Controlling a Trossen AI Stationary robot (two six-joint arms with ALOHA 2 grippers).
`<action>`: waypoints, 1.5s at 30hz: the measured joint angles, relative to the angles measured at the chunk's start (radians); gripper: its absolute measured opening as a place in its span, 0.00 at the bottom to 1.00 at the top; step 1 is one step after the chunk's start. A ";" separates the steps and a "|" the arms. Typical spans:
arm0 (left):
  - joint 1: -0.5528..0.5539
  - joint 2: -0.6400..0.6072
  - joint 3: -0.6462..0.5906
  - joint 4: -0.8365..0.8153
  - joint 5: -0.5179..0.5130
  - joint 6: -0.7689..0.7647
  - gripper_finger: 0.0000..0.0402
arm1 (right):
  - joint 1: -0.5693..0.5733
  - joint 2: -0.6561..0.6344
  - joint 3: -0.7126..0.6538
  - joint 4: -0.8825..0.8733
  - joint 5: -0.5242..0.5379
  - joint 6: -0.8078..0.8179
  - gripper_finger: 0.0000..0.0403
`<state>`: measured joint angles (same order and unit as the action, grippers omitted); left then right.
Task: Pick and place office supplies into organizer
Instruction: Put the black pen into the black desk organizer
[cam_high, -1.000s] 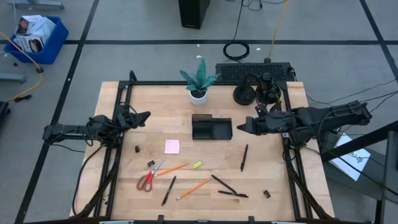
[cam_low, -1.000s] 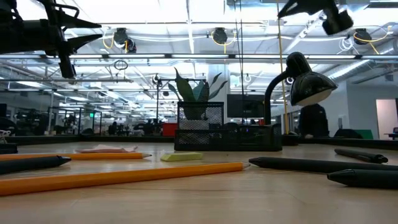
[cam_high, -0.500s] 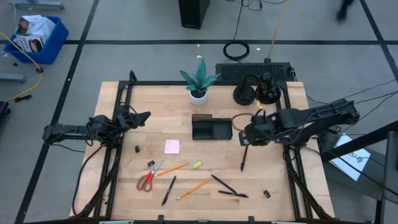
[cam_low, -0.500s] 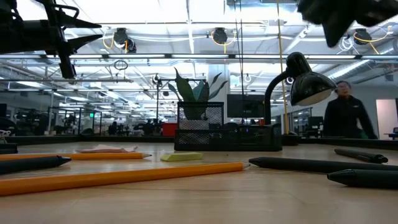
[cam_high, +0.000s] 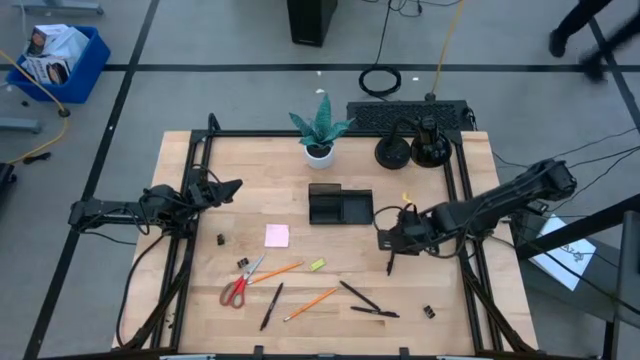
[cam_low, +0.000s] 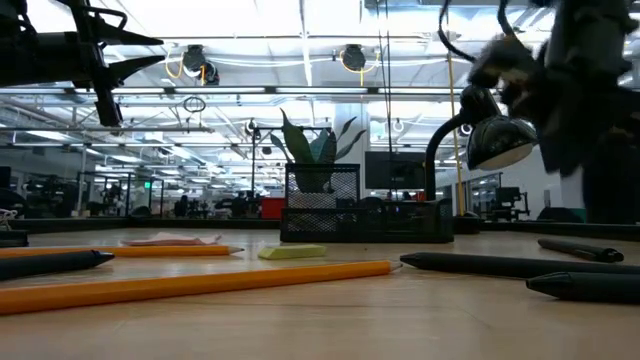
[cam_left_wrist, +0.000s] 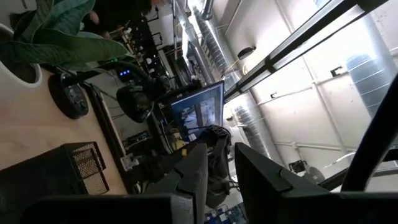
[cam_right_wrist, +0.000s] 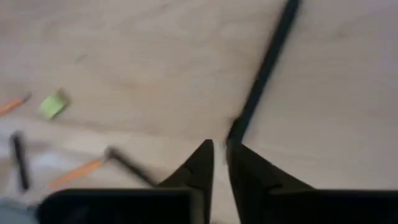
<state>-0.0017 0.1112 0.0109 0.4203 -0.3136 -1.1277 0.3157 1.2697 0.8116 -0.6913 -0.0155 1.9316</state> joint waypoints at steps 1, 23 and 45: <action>0.000 0.000 0.000 0.000 0.000 0.000 0.21 | 0.007 0.001 -0.012 0.001 0.002 0.020 0.17; 0.000 0.000 0.000 -0.006 -0.005 0.027 0.21 | -0.001 0.080 -0.044 -0.004 0.042 0.113 0.33; 0.000 0.000 0.000 -0.005 -0.001 0.046 0.21 | -0.094 0.211 -0.043 0.035 0.041 0.029 0.31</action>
<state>-0.0013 0.1112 0.0109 0.4149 -0.3145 -1.0817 0.2218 1.4807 0.7689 -0.6559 0.0252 1.9606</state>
